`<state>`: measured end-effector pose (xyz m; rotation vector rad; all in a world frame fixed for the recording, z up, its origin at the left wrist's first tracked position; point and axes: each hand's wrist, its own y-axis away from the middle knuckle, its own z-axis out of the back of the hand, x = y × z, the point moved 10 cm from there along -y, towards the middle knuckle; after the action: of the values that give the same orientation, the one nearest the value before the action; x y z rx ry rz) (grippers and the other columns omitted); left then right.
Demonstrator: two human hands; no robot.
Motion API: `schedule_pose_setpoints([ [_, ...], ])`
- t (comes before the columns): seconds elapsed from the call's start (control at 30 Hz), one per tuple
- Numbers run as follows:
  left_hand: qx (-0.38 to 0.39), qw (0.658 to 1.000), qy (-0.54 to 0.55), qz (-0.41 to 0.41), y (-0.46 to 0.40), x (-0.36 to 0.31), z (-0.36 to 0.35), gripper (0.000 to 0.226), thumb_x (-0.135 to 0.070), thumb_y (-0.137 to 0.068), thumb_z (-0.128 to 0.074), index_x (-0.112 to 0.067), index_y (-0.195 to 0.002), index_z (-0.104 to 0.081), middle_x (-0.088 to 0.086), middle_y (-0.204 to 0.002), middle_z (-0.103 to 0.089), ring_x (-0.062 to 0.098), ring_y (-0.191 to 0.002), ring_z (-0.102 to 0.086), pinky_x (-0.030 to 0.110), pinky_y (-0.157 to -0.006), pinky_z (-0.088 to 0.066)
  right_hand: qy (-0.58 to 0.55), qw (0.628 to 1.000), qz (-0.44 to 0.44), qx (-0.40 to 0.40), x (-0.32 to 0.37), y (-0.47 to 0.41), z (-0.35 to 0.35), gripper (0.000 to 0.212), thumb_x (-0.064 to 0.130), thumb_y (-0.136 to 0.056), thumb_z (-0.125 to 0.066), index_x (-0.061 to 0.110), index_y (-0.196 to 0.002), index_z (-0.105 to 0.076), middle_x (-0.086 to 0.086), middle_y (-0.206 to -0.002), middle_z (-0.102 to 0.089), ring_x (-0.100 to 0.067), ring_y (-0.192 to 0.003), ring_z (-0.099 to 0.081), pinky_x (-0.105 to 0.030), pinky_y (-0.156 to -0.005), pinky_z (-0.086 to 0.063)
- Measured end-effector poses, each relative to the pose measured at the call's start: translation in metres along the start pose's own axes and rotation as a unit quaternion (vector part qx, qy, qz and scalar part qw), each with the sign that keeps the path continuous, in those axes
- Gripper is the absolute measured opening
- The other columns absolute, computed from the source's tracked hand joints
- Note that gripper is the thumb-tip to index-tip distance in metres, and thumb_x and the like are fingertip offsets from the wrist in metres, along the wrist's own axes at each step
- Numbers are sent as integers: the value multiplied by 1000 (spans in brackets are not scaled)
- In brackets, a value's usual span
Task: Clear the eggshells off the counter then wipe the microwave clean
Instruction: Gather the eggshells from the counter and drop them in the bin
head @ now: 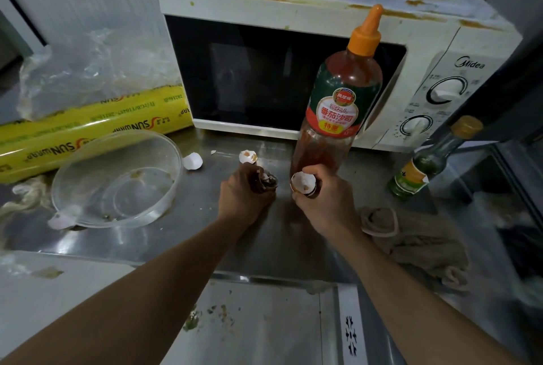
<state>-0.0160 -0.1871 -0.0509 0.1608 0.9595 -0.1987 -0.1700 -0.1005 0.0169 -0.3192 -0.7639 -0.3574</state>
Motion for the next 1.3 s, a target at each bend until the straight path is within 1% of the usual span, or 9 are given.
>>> schedule_pose_setpoints([
  [0.23, -8, 1000, -17, -15, 0, -2, 2, 46, -28, -67, -82, -19, -106, -58, -1, -102, -69, 13, -93, -63, 21, -78, -46, -11, 1000, 0, 6, -2, 3, -1, 31, 16, -74, -77, 16, -102, -63, 7, -86, -63, -7, -78, -58, -4, -61, -40],
  [0.5, -2, 999, -17, -32, 4, -5, 1, 44, -25, -68, -81, -20, -102, -54, -1, -102, -67, 12, -93, -61, 21, -77, -46, -9, 1000, 1, -1, -4, 6, 0, 30, 14, -72, -77, 16, -99, -64, 10, -80, -60, -7, -74, -57, 2, -57, -35],
  [0.73, -4, 999, -13, -43, 6, -4, 3, 45, -24, -67, -82, -22, -101, -52, -4, -100, -66, 6, -87, -56, 20, -75, -44, -5, 1000, -3, 8, -4, 8, -4, 32, 16, -74, -77, 16, -103, -64, 4, -90, -66, -8, -79, -57, 1, -58, -35],
  [0.87, -15, 999, 4, -47, 8, -3, 8, 43, -21, -66, -83, -28, -94, -51, -11, -89, -62, 5, -84, -58, 17, -73, -44, -5, 1000, 0, 8, -3, 10, -7, 32, 17, -74, -76, 15, -104, -64, -1, -94, -68, -13, -83, -62, -12, -65, -42],
  [0.97, -26, 998, 18, -46, 10, 0, 14, 46, -20, -65, -83, -36, -89, -47, -24, -77, -56, 0, -79, -57, 12, -71, -43, -8, 1000, -1, 3, -3, 11, -8, 31, 15, -73, -77, 15, -102, -64, 0, -91, -68, -11, -80, -61, -4, -62, -38],
  [1.03, -32, 998, 18, -46, 11, 3, 18, 46, -20, -64, -83, -36, -87, -47, -27, -74, -54, -1, -76, -57, 11, -68, -43, -12, 1000, -3, 2, -3, 12, -10, 32, 14, -72, -78, 14, -101, -65, 2, -87, -67, -8, -76, -58, 2, -58, -36],
  [1.17, -38, 998, 10, -41, 12, 5, 24, 43, -18, -65, -83, -31, -89, -49, -23, -76, -55, 6, -82, -60, 22, -72, -49, -15, 1000, 5, 4, 2, 12, -12, 33, 13, -71, -78, 14, -102, -64, 8, -83, -61, -7, -75, -57, 1, -59, -38],
  [1.23, -39, 999, 16, -35, 12, 4, 27, 42, -18, -66, -82, -30, -88, -49, -21, -76, -56, 5, -79, -59, 19, -69, -47, -8, 1000, 11, 6, 5, 11, -12, 34, 14, -72, -78, 14, -103, -64, 7, -86, -62, -7, -77, -57, -1, -60, -38],
  [1.3, -42, 999, 25, -24, 12, 5, 31, 41, -19, -66, -82, -32, -84, -48, -21, -74, -57, -2, -72, -56, 12, -61, -40, -1, 1000, 16, 7, 8, 11, -13, 34, 15, -72, -78, 14, -103, -64, 4, -88, -64, -7, -78, -57, -2, -60, -38],
])
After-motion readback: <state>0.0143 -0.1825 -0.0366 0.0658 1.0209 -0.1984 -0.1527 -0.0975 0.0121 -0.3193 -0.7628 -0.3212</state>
